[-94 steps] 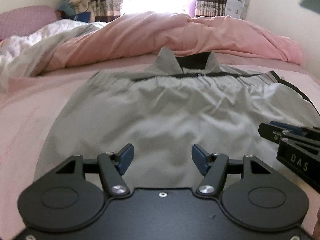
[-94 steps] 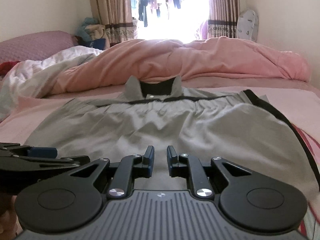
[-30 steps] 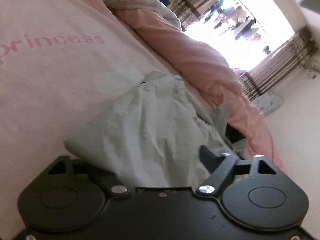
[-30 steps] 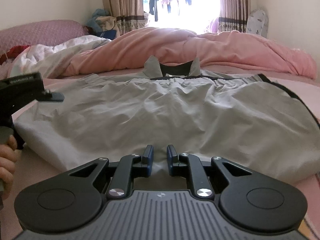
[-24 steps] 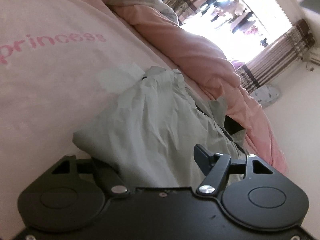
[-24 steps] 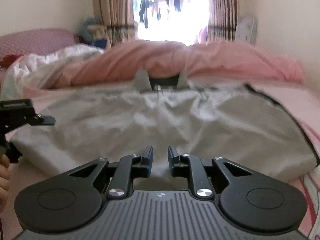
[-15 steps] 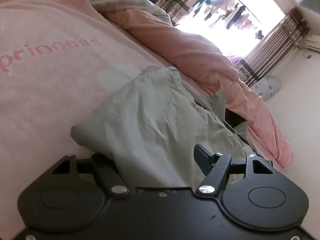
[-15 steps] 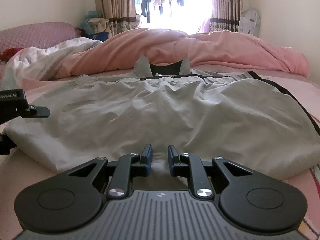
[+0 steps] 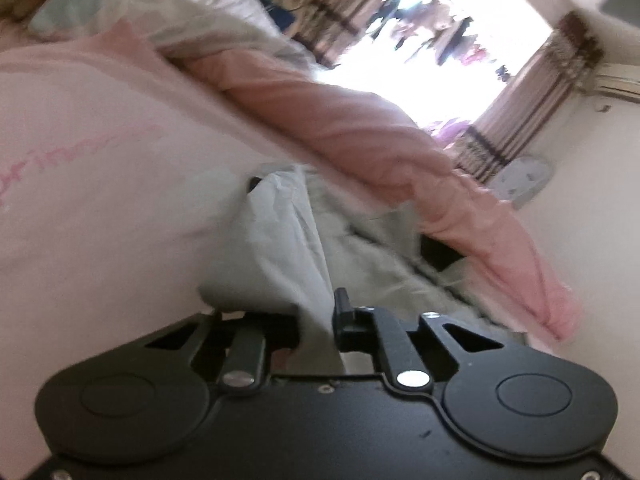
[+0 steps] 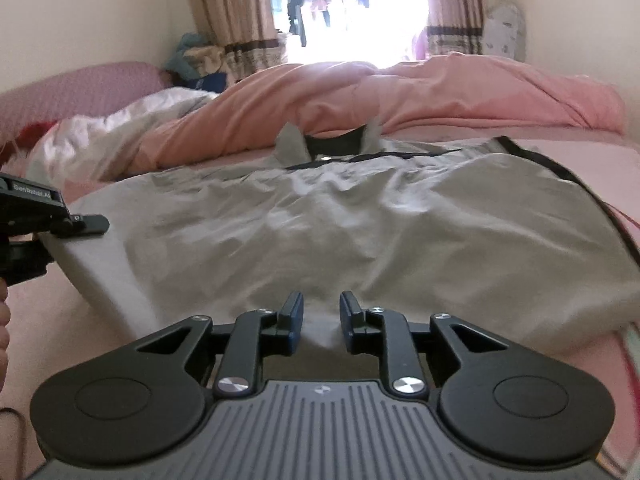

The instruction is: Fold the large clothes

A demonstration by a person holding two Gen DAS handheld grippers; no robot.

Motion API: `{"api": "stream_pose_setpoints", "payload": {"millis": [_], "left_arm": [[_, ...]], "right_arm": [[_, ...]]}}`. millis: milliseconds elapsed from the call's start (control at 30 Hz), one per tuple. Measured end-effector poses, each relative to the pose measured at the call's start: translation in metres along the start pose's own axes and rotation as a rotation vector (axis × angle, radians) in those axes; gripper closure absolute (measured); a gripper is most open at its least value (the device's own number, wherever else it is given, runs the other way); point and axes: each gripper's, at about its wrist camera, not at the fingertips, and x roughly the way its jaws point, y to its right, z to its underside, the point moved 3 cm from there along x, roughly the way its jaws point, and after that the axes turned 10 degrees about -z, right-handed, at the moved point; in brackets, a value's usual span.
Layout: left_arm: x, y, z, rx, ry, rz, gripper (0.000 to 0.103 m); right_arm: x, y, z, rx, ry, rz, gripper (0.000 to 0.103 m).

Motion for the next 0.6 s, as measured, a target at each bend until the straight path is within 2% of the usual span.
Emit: {"api": "stream_pose_setpoints", "payload": {"millis": [133,200,267,333,400,467,533,567,600], "left_arm": [[-0.011,0.056,0.0,0.03,0.016,0.146,0.099],[-0.014,0.091,0.007,0.059,0.015,0.247,0.099],[-0.018,0.135,0.022,0.109,0.014,0.367,0.1],[-0.014,0.174,0.043,0.143,-0.028,0.475,0.1],[-0.004,0.21,0.073,0.193,-0.082,0.538,0.1],[0.016,0.243,0.115,0.281,-0.142,0.544,0.1],[0.047,0.266,0.16,0.398,-0.228,0.486,0.099],[0.064,0.271,0.181,0.453,-0.267,0.445,0.095],[0.072,0.272,0.192,0.496,-0.268,0.415,0.078]], "right_arm": [[-0.034,0.038,-0.007,0.037,0.047,0.072,0.075],[-0.052,0.059,-0.008,0.064,0.069,0.105,0.075],[-0.07,0.079,-0.007,0.083,0.092,0.149,0.075],[-0.086,0.1,-0.004,0.107,0.108,0.202,0.075],[-0.098,0.117,0.001,0.141,0.112,0.245,0.075],[-0.106,0.133,0.008,0.165,0.097,0.283,0.075],[-0.11,0.143,0.014,0.173,0.076,0.316,0.075],[-0.112,0.147,0.016,0.18,0.071,0.327,0.075],[-0.114,0.151,0.017,0.194,0.068,0.333,0.075]]}}
